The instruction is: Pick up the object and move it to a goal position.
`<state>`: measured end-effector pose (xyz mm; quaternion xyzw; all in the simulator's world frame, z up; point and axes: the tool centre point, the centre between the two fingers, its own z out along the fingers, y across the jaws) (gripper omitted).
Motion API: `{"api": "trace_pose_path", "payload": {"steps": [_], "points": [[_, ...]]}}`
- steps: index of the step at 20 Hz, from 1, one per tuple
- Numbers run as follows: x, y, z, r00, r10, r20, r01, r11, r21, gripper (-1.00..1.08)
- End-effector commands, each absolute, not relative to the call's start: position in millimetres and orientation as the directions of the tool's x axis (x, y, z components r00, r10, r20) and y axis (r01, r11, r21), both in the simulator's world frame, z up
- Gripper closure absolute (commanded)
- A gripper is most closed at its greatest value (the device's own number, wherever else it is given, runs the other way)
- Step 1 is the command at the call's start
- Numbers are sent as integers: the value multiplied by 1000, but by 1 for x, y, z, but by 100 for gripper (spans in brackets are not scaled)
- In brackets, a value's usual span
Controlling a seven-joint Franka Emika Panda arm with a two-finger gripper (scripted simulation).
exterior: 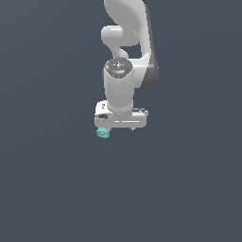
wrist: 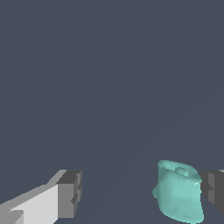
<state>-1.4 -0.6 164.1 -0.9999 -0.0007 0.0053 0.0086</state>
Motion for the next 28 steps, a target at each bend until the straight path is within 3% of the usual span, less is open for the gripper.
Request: {"api": "trace_pose_path", "payload": {"steps": [1, 17, 28], "points": [[-1, -1, 164, 1000, 1, -11, 1, -1000, -17, -92], [-4, -15, 168, 1000, 0, 17, 1, -1000, -3, -92], [-50, -65, 120, 995, -103, 7, -103, -995, -4, -92]]}}
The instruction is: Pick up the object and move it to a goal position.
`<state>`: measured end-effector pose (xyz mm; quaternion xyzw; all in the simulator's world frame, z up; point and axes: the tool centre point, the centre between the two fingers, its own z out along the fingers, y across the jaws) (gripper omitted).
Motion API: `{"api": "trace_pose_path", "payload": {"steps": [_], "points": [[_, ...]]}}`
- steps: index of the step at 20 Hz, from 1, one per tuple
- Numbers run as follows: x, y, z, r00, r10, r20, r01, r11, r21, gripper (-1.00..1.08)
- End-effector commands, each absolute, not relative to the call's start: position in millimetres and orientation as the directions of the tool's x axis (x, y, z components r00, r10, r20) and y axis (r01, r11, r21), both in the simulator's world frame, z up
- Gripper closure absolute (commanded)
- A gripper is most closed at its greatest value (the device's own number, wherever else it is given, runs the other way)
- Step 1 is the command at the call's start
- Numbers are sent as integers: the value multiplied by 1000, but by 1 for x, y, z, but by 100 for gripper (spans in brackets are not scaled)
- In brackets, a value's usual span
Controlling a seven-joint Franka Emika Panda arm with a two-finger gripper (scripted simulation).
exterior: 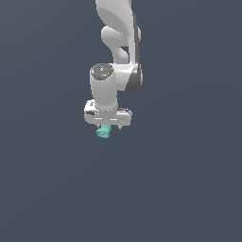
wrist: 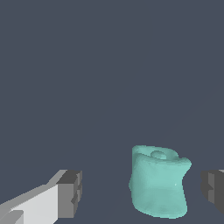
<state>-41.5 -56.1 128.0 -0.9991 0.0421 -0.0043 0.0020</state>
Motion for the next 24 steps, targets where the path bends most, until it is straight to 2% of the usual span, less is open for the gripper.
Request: {"api": "trace_pose_path", "payload": {"steps": [1, 10, 17, 24], "points": [[-56, -69, 115, 993, -114, 6, -114, -993, -4, -92], [-87, -94, 92, 985, -174, 0, -174, -985, 0, -92], [-89, -95, 88, 984, -176, -1, -176, -984, 0, -92], [-90, -96, 59, 984, -178, 0, -178, -984, 0, -92]]}}
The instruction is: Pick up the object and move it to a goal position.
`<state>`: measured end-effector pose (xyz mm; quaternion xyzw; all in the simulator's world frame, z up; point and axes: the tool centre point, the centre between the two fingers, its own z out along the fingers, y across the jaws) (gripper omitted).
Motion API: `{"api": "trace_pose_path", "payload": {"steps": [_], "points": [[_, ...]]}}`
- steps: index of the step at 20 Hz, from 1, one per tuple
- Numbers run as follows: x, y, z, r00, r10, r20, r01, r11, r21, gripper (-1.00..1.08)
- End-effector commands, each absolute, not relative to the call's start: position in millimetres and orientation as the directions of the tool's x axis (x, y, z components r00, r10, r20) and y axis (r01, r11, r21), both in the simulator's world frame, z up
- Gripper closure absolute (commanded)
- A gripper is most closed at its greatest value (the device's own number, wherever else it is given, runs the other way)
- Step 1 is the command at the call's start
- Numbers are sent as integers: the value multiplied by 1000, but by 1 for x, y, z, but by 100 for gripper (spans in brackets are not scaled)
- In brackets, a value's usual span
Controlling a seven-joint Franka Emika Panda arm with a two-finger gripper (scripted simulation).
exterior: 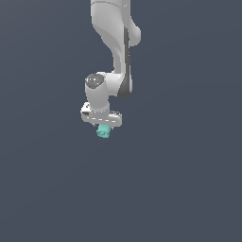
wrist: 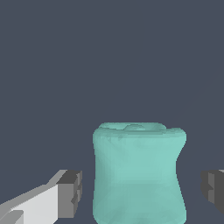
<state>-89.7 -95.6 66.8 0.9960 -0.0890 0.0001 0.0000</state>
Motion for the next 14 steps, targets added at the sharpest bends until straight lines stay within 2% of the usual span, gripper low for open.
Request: {"api": "trace_pose_path", "payload": {"steps": [1, 8, 9, 14], "points": [[-91, -96, 54, 984, -178, 0, -178, -984, 0, -92], [-90, -96, 40, 984, -178, 0, -178, -984, 0, -92], [-90, -96, 40, 984, -178, 0, -178, -984, 0, 108], [-90, -96, 40, 984, -178, 0, -178, -984, 0, 108]]}}
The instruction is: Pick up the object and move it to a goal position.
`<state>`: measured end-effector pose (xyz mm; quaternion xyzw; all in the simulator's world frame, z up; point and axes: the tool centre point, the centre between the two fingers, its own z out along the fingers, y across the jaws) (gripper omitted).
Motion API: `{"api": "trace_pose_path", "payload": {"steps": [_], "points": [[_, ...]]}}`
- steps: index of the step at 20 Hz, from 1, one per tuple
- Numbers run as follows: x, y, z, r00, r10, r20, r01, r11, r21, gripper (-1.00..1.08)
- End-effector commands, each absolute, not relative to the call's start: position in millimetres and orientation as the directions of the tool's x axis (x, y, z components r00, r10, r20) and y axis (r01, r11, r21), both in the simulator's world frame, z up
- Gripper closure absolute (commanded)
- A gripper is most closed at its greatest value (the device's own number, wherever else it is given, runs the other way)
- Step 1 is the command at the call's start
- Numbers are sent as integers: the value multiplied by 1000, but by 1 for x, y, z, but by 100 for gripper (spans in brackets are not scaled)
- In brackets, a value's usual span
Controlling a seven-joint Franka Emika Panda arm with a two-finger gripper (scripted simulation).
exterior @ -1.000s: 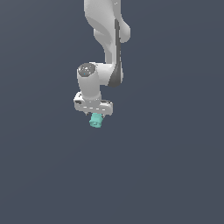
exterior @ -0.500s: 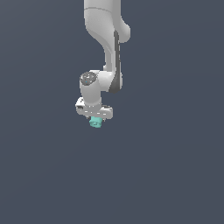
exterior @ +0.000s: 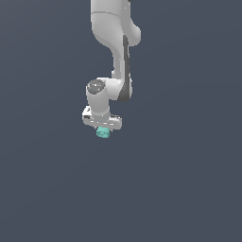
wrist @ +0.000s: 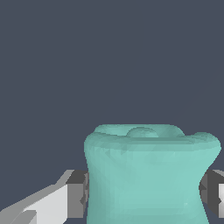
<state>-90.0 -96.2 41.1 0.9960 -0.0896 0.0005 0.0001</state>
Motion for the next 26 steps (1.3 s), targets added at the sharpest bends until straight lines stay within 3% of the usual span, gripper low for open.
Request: {"api": "trace_pose_path", "payload": {"steps": [1, 13, 26], "points": [[-90, -96, 40, 984, -178, 0, -178, -984, 0, 108], [-83, -86, 58, 984, -179, 2, -179, -984, 0, 108], [-46, -29, 151, 984, -179, 1, -179, -984, 2, 108]]}}
